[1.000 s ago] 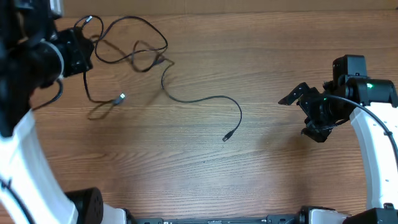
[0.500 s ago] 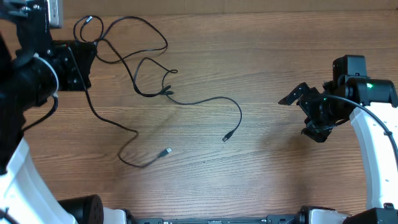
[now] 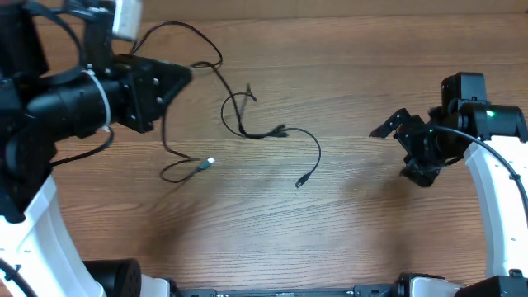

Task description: Untangle cables

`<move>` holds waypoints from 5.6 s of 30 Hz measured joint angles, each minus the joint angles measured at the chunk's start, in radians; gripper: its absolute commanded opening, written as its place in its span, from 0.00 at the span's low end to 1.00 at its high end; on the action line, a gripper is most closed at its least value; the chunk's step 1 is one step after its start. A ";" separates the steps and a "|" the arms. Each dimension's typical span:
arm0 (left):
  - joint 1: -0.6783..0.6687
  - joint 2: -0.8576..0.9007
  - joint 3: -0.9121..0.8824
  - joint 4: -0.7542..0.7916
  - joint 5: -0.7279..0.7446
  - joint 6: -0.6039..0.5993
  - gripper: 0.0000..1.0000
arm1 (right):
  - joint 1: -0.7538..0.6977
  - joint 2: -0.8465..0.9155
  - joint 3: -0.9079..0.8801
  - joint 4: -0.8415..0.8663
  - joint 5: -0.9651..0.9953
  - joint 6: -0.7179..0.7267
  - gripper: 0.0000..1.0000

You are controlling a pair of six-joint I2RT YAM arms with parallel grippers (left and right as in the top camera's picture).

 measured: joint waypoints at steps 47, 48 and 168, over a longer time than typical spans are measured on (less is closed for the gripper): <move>-0.360 0.000 0.000 0.000 -0.263 -0.086 0.04 | 0.428 0.070 0.000 0.456 -0.367 0.326 0.04; -0.360 0.000 -0.001 0.000 -0.311 -0.098 0.04 | 0.412 0.070 0.000 0.445 -0.352 0.313 0.04; 0.616 0.271 -0.135 0.671 -0.945 -0.641 0.04 | 0.219 0.071 0.000 0.122 0.037 0.135 1.00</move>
